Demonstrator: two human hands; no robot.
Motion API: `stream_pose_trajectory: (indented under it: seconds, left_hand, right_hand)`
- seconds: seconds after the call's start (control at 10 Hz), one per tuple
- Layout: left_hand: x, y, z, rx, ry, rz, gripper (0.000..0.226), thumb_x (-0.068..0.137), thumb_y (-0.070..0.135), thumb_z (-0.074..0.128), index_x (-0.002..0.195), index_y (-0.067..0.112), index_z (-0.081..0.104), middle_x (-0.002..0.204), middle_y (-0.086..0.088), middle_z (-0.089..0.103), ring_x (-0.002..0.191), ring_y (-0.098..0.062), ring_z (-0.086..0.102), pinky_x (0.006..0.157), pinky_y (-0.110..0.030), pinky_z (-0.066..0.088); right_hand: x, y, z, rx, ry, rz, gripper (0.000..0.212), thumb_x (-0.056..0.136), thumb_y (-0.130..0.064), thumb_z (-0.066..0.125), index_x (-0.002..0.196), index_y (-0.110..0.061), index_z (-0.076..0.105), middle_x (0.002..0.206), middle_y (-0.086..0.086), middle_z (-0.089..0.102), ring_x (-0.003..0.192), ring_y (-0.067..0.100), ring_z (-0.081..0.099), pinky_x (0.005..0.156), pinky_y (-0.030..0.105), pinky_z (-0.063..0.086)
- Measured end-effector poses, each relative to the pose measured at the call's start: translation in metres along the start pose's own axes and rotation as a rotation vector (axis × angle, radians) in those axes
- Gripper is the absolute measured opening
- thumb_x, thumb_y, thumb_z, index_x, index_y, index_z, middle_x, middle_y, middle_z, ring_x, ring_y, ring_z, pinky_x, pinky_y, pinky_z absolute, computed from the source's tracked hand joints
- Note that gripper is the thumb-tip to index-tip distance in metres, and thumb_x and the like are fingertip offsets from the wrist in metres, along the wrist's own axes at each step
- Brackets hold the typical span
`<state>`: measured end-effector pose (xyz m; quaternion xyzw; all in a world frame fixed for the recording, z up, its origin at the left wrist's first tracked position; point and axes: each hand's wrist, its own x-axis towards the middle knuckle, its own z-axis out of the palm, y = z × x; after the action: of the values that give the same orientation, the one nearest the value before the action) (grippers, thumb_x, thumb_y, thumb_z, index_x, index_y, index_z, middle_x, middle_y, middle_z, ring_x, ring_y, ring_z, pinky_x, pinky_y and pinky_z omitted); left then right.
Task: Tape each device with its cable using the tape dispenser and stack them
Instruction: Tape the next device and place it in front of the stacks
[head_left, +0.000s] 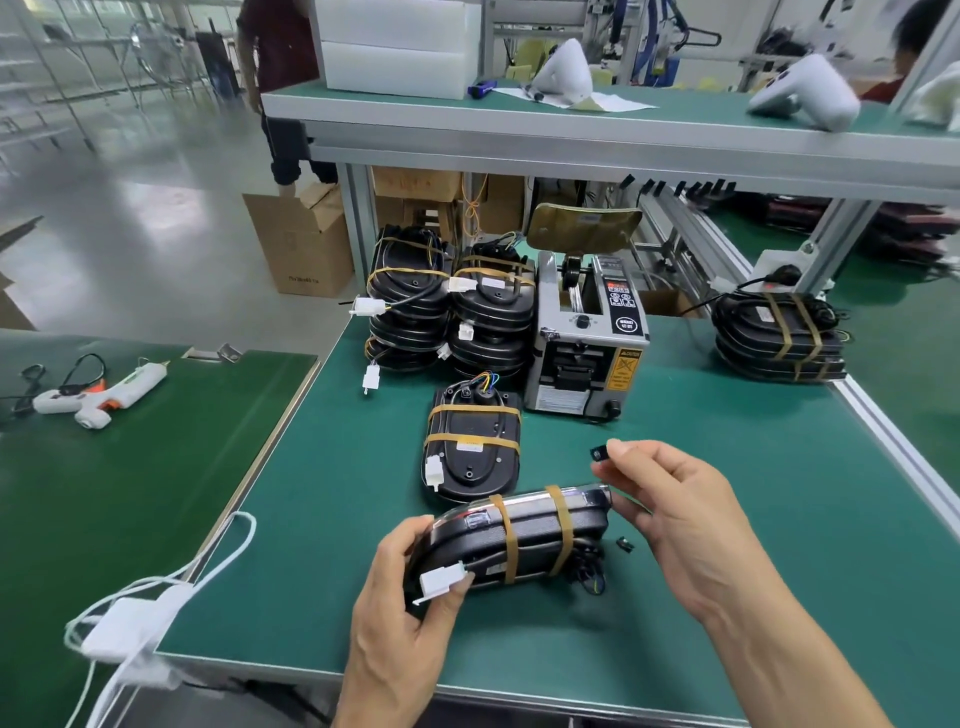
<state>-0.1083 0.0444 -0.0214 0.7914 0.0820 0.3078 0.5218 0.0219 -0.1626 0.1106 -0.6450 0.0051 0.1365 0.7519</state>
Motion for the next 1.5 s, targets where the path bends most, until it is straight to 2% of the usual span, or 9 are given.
stream_pose_trajectory:
  seconds: [0.1, 0.3, 0.5, 0.8, 0.9, 1.1, 1.2, 1.3, 1.5]
  left_hand:
    - [-0.001, -0.004, 0.0, -0.002, 0.003, -0.017, 0.06, 0.087, 0.036, 0.078, 0.133, 0.064, 0.052, 0.124, 0.021, 0.073, 0.112, -0.006, 0.072, 0.094, -0.01, 0.051]
    - [-0.001, -0.006, 0.0, -0.023, 0.005, -0.027, 0.052, 0.087, 0.055, 0.073, 0.135, 0.06, 0.052, 0.126, 0.018, 0.072, 0.113, -0.009, 0.073, 0.095, -0.012, 0.052]
    - [0.0, -0.006, 0.001, -0.023, 0.008, -0.015, 0.052, 0.088, 0.055, 0.072, 0.136, 0.058, 0.052, 0.125, 0.019, 0.072, 0.113, -0.008, 0.072, 0.095, -0.013, 0.052]
    - [0.0, -0.005, 0.001, -0.031, 0.01, 0.0, 0.055, 0.088, 0.047, 0.077, 0.135, 0.06, 0.052, 0.125, 0.018, 0.072, 0.114, -0.009, 0.072, 0.096, -0.013, 0.051]
    - [-0.001, -0.003, 0.001, -0.034, 0.005, 0.007, 0.058, 0.089, 0.039, 0.079, 0.136, 0.06, 0.052, 0.126, 0.019, 0.072, 0.114, -0.007, 0.072, 0.096, -0.011, 0.051]
    - [0.0, -0.006, 0.001, -0.049, 0.005, 0.001, 0.053, 0.089, 0.053, 0.072, 0.137, 0.058, 0.052, 0.127, 0.017, 0.072, 0.116, -0.01, 0.072, 0.097, -0.014, 0.051]
    - [0.001, -0.007, 0.001, -0.041, -0.003, 0.003, 0.054, 0.09, 0.053, 0.073, 0.139, 0.056, 0.052, 0.128, 0.017, 0.072, 0.116, -0.011, 0.072, 0.097, -0.013, 0.051]
    - [0.001, -0.008, 0.001, -0.036, -0.006, 0.001, 0.054, 0.09, 0.053, 0.073, 0.139, 0.055, 0.052, 0.129, 0.017, 0.071, 0.116, -0.01, 0.072, 0.097, -0.011, 0.05]
    - [0.0, -0.007, 0.001, -0.036, -0.006, 0.005, 0.054, 0.089, 0.053, 0.073, 0.139, 0.056, 0.051, 0.126, 0.017, 0.072, 0.114, -0.009, 0.072, 0.095, -0.01, 0.05]
  right_hand:
    - [-0.01, 0.008, -0.002, -0.029, 0.057, 0.009, 0.017, 0.086, -0.022, 0.081, 0.071, -0.018, 0.075, 0.084, 0.004, 0.072, 0.087, 0.016, 0.064, 0.097, 0.04, 0.052]
    - [-0.018, 0.023, 0.0, -0.029, 0.178, -0.03, 0.013, 0.084, -0.016, 0.083, 0.073, -0.011, 0.078, 0.099, 0.0, 0.081, 0.088, 0.017, 0.069, 0.105, 0.044, 0.054]
    - [-0.021, 0.028, 0.007, -0.107, 0.228, -0.094, 0.011, 0.084, -0.012, 0.082, 0.073, -0.016, 0.08, 0.097, -0.008, 0.08, 0.081, 0.006, 0.071, 0.098, 0.034, 0.054]
    - [-0.018, 0.036, 0.011, -0.199, 0.301, -0.187, 0.018, 0.082, -0.011, 0.082, 0.07, -0.025, 0.078, 0.093, -0.013, 0.079, 0.071, 0.004, 0.069, 0.077, 0.025, 0.051]
    - [-0.02, 0.038, 0.013, -0.29, 0.316, -0.232, 0.02, 0.082, -0.014, 0.081, 0.073, -0.031, 0.076, 0.095, -0.018, 0.077, 0.074, 0.001, 0.071, 0.074, 0.022, 0.05]
    - [-0.023, 0.037, 0.014, -0.414, 0.317, -0.274, 0.028, 0.083, -0.016, 0.079, 0.079, -0.043, 0.072, 0.1, -0.018, 0.073, 0.082, 0.001, 0.07, 0.075, 0.021, 0.049]
    - [-0.022, 0.04, 0.014, -0.432, 0.336, -0.271, 0.021, 0.082, -0.02, 0.079, 0.078, -0.04, 0.073, 0.099, -0.019, 0.072, 0.084, -0.001, 0.069, 0.076, 0.023, 0.05]
    - [-0.018, 0.046, 0.014, -0.367, 0.368, -0.256, 0.014, 0.083, -0.02, 0.08, 0.086, -0.029, 0.069, 0.092, -0.015, 0.073, 0.083, -0.004, 0.069, 0.076, 0.025, 0.053]
    - [-0.013, 0.059, 0.022, -0.21, 0.327, -0.235, 0.024, 0.092, -0.018, 0.073, 0.101, -0.04, 0.069, 0.1, -0.016, 0.074, 0.096, 0.005, 0.069, 0.085, 0.03, 0.053]
